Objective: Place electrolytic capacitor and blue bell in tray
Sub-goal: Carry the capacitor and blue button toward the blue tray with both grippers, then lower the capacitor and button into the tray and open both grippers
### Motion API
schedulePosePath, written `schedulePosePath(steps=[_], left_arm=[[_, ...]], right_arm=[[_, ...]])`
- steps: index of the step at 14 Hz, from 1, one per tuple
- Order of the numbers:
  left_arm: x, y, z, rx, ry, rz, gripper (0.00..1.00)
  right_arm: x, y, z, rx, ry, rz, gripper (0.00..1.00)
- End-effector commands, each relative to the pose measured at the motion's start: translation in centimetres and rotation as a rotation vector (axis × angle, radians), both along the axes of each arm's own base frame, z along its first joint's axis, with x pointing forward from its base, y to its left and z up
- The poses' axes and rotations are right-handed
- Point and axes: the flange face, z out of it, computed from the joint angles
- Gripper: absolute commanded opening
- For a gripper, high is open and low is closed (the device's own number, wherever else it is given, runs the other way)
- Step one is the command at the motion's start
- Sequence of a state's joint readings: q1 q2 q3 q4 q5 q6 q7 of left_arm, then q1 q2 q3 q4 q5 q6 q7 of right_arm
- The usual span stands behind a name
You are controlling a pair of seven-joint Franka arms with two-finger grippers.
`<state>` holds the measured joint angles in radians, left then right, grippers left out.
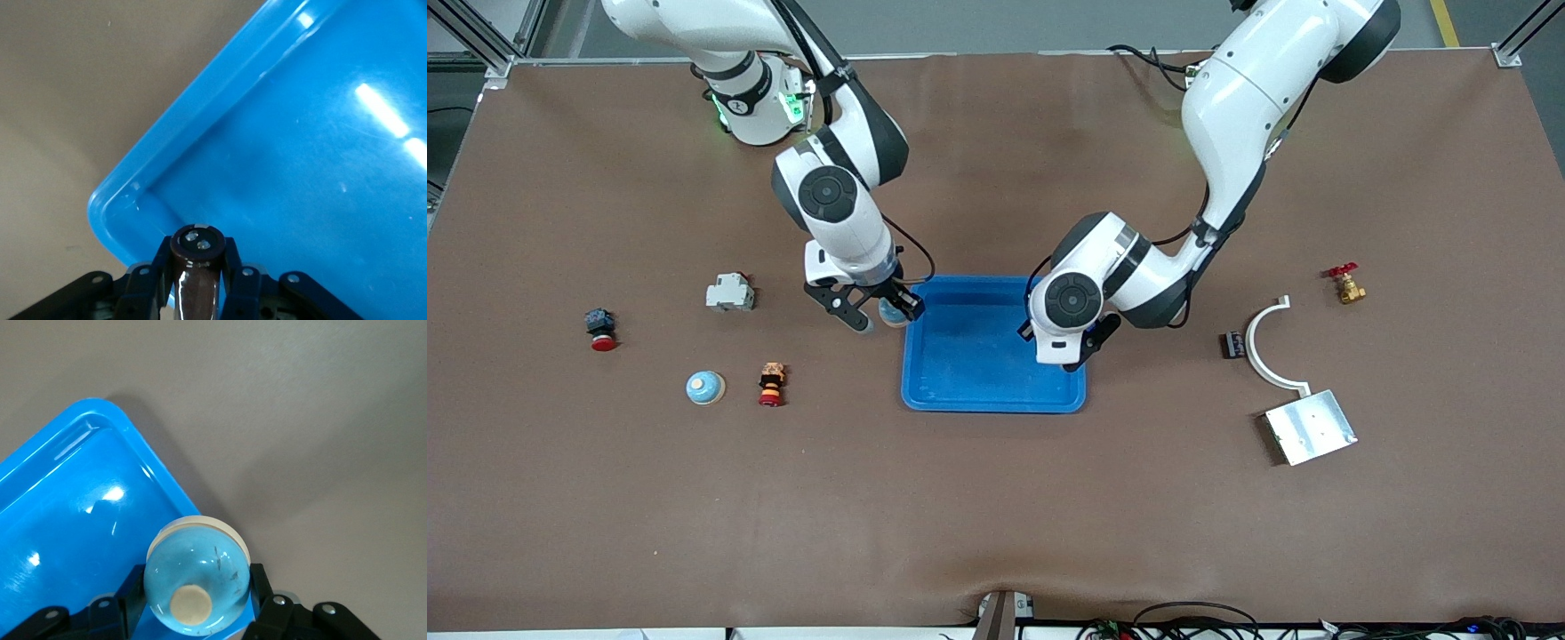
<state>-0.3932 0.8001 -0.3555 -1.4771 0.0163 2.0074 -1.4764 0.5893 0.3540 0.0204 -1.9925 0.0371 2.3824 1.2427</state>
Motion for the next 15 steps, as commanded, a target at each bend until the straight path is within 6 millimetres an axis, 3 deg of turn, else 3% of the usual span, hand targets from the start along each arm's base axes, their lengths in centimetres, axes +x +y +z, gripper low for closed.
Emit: schedulePosePath(steps=[1, 8, 13, 14, 15], left_arm=[[0.4, -0.2, -0.1, 0.008, -0.008, 0.011, 0.0], [0.5, 0.5, -1.8, 0.024, 0.01, 0.018, 0.0], [0.7, 0.9, -2.4, 0.033, 0.012, 0.022, 0.0], [0.7, 0.9, -2.3, 0.032, 0.011, 0.021, 0.14], [0.7, 0.9, -2.3, 0.031, 0.011, 0.02, 0.41]], right_arm=[[0.6, 2.6, -1.1, -0.001, 0.002, -0.037, 0.0], [-0.8, 7.1, -4.4, -0.01, 0.017, -0.064, 0.0], [-1.0, 8.4, -6.5, 0.013, -0.005, -0.107, 0.0], [-1.1, 8.7, -7.1, 0.017, -0.009, -0.117, 0.0], [-1.3, 9.3, -7.6, 0.018, -0.01, -0.111, 0.0]])
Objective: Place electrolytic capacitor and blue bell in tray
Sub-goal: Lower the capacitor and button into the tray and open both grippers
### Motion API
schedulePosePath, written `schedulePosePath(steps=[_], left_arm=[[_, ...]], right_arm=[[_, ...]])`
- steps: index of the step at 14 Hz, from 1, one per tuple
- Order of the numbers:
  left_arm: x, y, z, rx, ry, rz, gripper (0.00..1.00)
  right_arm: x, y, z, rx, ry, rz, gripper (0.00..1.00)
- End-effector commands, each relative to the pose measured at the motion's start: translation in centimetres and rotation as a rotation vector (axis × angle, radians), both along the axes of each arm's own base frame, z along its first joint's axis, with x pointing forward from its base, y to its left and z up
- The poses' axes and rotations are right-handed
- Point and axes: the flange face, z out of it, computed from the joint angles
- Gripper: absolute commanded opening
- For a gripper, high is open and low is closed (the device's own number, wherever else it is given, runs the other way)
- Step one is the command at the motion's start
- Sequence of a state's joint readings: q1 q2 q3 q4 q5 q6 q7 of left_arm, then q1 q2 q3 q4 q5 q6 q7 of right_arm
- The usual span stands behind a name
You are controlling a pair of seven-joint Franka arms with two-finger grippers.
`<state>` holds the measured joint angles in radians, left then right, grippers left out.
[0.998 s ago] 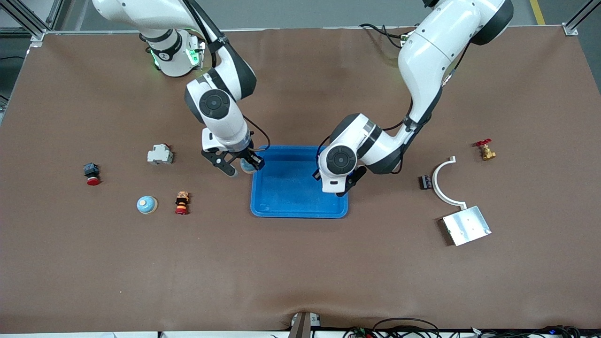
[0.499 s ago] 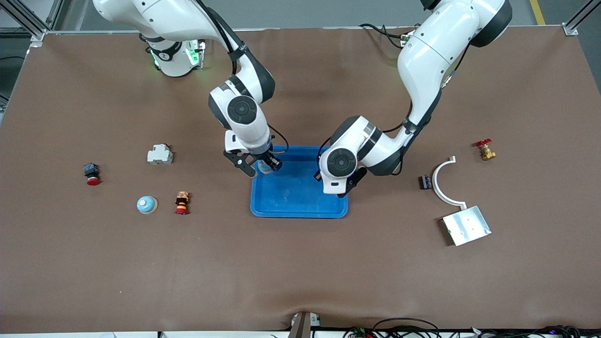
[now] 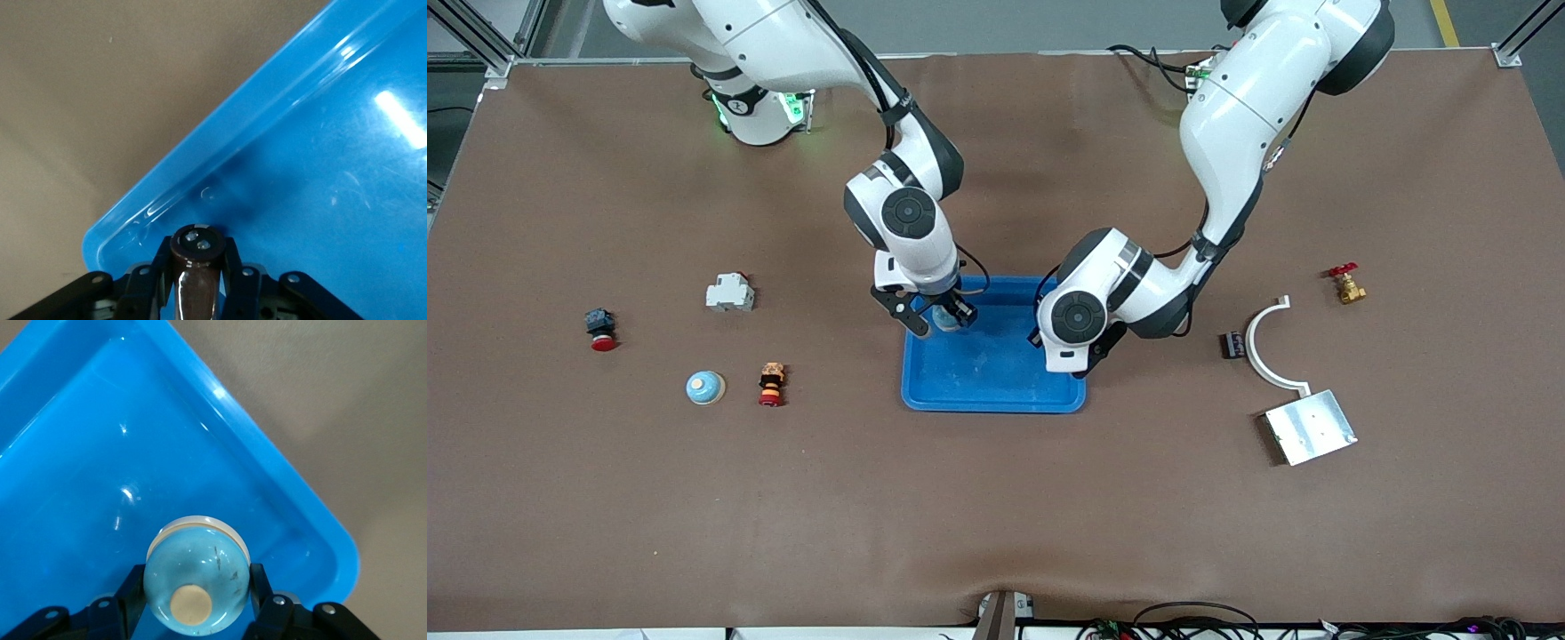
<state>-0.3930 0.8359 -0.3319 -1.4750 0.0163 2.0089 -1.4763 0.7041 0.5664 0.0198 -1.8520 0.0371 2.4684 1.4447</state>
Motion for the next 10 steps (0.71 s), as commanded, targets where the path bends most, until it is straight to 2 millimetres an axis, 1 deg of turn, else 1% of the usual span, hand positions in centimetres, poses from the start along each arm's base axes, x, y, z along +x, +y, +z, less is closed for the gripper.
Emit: schedulePosePath(steps=[1, 2, 3, 5, 7, 10], left_arm=[[0.3, -0.4, 0.4, 0.004, -0.015, 0.002, 0.76], [0.2, -0.5, 0.5, 0.004, -0.015, 0.0, 0.93], [0.2, -0.6, 0.6, 0.004, -0.019, -0.003, 1.0], [-0.2, -1.4, 1.5, 0.008, -0.035, -0.025, 1.0], [0.0, -1.4, 2.9, 0.01, -0.053, -0.033, 1.0], [0.4, -0.9, 6.2, 0.044, -0.096, -0.072, 1.0]], right_arm=[[0.0, 1.6, -1.5, 0.001, -0.007, -0.017, 0.0], [-0.1, 1.8, -1.9, -0.001, -0.004, -0.023, 0.0], [-0.2, 2.0, -2.1, -0.003, -0.003, -0.02, 0.0], [-0.3, 2.1, -2.2, -0.003, -0.004, -0.02, 0.0], [-0.4, 2.3, -2.3, -0.003, -0.004, -0.017, 0.0], [-0.8, 2.6, -3.1, -0.011, -0.005, -0.019, 0.0]])
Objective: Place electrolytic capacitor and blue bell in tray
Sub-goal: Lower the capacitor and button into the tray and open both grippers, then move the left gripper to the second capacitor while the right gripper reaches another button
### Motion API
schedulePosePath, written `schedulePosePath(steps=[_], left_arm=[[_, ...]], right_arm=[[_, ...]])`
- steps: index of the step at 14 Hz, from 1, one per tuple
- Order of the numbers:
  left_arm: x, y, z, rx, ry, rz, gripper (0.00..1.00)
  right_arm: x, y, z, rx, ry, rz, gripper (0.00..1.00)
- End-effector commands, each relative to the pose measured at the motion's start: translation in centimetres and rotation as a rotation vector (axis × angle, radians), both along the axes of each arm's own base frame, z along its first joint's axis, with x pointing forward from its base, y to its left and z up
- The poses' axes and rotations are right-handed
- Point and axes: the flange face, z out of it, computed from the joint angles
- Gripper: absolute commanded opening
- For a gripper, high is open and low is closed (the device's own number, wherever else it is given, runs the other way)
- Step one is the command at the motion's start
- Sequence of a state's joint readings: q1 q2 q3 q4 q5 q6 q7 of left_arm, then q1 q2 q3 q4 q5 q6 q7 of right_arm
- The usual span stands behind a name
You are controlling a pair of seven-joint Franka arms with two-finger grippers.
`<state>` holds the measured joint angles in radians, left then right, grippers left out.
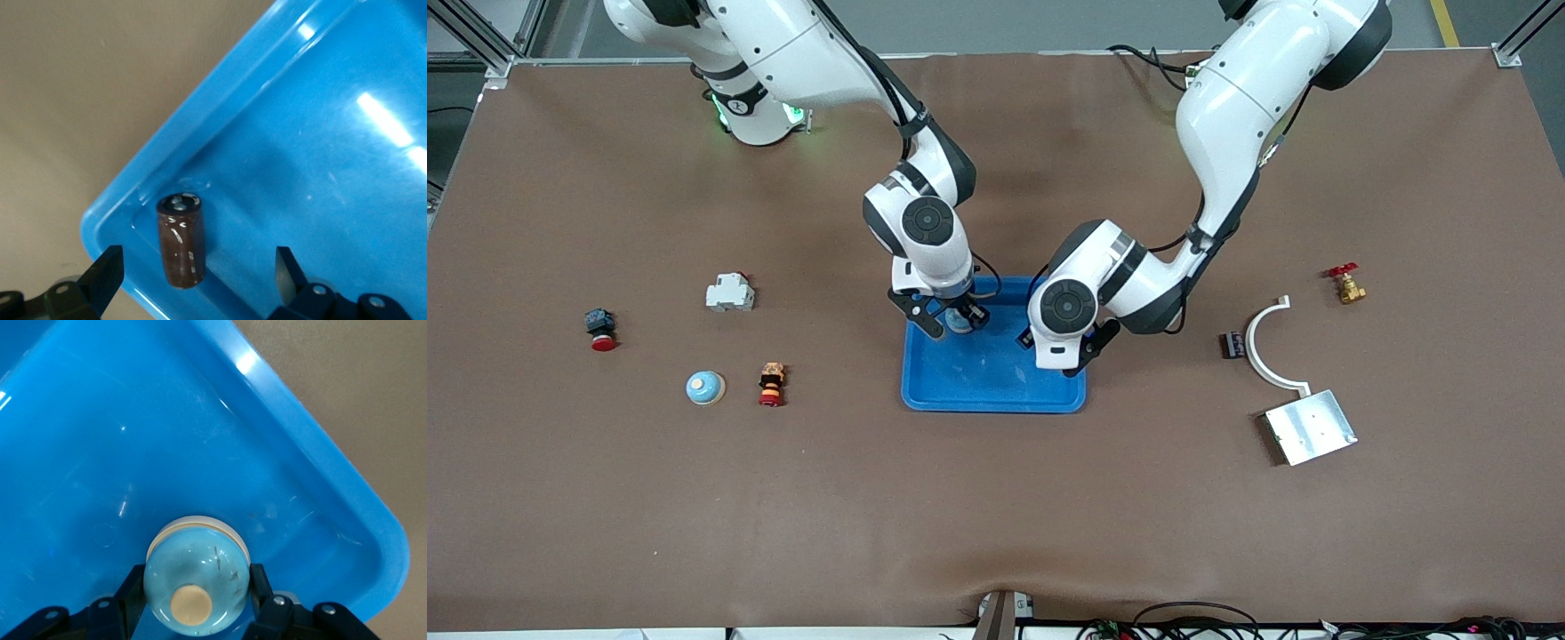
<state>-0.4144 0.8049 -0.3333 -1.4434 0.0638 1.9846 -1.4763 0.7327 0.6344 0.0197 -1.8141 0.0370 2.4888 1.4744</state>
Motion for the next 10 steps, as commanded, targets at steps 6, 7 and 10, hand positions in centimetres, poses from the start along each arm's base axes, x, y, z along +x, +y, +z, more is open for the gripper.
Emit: schedulePosePath(steps=[6, 7, 10], left_arm=[[2.4, 7.9, 15.0, 0.026, -0.016, -0.22, 1.0], [2.8, 9.7, 16.6, 0.017, -0.003, -0.255, 1.0], [3.9, 17.0, 20.9, -0.031, 0.029, -0.371, 1.0]], right_arm=[[0.1, 1.1, -0.9, -0.01, -0.012, -0.028, 0.99], [0.2, 1.0, -0.9, -0.011, -0.014, -0.027, 1.0], [0.7, 1.3, -0.1, -0.01, -0.018, -0.02, 1.0]])
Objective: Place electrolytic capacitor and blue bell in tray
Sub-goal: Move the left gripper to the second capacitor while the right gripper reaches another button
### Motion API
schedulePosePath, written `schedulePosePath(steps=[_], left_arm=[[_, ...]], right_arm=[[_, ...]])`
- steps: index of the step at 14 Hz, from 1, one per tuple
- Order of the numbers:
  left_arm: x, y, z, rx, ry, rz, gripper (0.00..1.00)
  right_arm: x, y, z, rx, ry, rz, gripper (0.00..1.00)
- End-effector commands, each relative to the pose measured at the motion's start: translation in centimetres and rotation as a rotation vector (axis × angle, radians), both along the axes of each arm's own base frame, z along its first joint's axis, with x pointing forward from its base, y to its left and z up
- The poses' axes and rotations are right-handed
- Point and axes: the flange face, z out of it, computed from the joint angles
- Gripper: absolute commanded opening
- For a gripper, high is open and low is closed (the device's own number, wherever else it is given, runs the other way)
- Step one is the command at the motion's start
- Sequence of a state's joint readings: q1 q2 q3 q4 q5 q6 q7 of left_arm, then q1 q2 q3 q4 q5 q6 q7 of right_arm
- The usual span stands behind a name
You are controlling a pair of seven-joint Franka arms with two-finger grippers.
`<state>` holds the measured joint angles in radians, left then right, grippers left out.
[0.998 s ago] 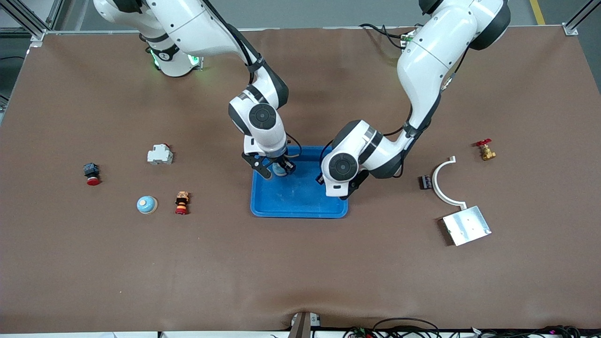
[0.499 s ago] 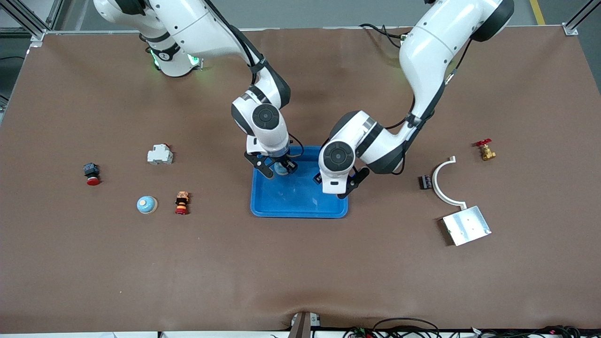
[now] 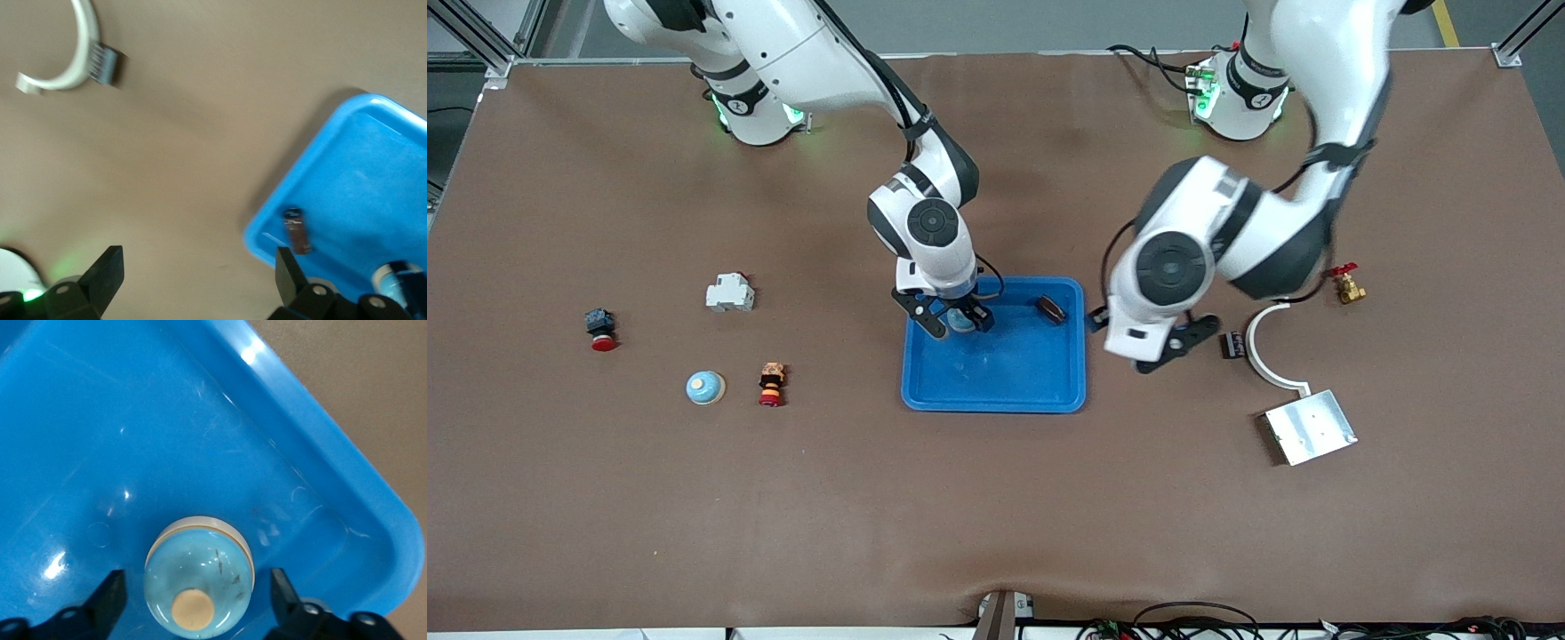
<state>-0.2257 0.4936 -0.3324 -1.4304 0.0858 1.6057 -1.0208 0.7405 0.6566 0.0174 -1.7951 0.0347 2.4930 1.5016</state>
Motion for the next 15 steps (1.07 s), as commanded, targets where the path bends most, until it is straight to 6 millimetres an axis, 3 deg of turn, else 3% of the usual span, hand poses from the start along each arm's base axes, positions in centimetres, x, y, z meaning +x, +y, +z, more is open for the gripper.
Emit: schedulePosePath(steps=[1, 5, 8, 12, 15], left_arm=[[-0.3, 6.9, 3.1, -0.041, 0.024, -0.109, 1.0], [-0.7, 18.2, 5.3, -0.097, 0.024, -0.294, 1.0], [-1.1, 23.0, 4.4, -0.113, -0.056, -0.346, 1.0], [-1.9, 23.3, -0.9, -0.117, -0.168, -0.367, 1.0], [-2.0, 22.9, -4.6, -0.135, -0.177, -0.373, 1.0]], right_arm=[[0.9, 0.7, 0.9, -0.005, -0.021, -0.003, 1.0], [2.7, 0.7, 3.5, -0.05, 0.02, 0.013, 1.0], [4.3, -1.0, 5.7, -0.101, 0.081, 0.084, 1.0], [7.0, -6.3, 10.4, -0.112, 0.119, 0.188, 1.0], [9.6, -11.8, 14.0, -0.101, 0.138, 0.282, 1.0]])
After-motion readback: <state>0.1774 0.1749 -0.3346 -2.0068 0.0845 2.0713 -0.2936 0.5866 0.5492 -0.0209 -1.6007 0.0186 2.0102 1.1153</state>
